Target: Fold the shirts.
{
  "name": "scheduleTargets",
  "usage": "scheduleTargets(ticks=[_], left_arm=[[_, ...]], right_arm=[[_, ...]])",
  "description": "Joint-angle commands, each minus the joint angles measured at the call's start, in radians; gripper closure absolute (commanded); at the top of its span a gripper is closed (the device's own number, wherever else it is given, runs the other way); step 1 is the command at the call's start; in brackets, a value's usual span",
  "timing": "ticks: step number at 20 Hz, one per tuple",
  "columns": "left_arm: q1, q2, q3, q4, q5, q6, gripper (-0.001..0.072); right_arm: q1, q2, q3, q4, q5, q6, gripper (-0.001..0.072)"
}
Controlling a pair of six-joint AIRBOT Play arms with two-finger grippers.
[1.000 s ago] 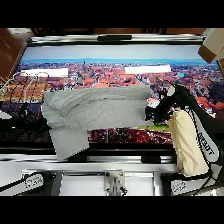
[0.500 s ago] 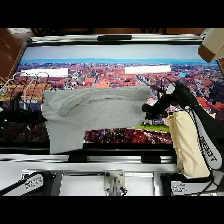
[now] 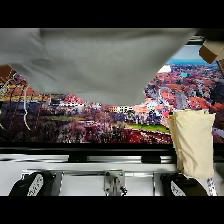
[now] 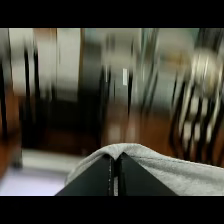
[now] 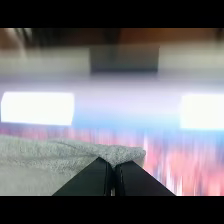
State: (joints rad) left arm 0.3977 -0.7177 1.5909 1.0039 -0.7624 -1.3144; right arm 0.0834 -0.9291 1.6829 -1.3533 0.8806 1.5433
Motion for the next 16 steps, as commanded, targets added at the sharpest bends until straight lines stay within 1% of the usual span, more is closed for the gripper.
scheduleTargets(ticks=[1,3,4,7,9,12,14,16], left_arm=[[-0.001,0.143,0.158,0.002,0.139,-0.113,0.0667],[-0.001,0.198,0.158,0.055,0.090,-0.206,0.0667],[-0.001,0.215,0.158,0.085,0.045,-0.229,0.0667],[-0.001,0.215,0.158,0.169,-0.138,-0.220,0.0667],[-0.001,0.185,0.145,0.197,-0.284,-0.177,0.0667],[-0.001,0.118,0.069,0.198,-0.432,-0.032,0.0666],[-0.002,0.056,-0.013,0.189,-0.501,0.008,0.0666],[-0.014,-0.014,-0.124,0.189,-0.515,0.038,0.0667]], right_arm=[[0.002,0.229,0.065,-0.008,-0.200,-0.014,0.0644],[0.002,0.298,0.065,-0.011,-0.101,-0.014,0.0644],[0.002,0.317,0.065,-0.016,-0.050,-0.014,0.0644],[0.001,0.325,0.065,-0.069,0.127,-0.005,0.0644],[0.001,0.294,0.065,-0.118,0.243,0.011,0.0644],[0.001,0.198,0.059,-0.189,0.391,0.027,0.0644],[0.001,0.106,0.017,-0.205,0.465,0.051,0.0644],[0.001,-0.003,-0.082,-0.202,0.499,0.058,0.0644]])
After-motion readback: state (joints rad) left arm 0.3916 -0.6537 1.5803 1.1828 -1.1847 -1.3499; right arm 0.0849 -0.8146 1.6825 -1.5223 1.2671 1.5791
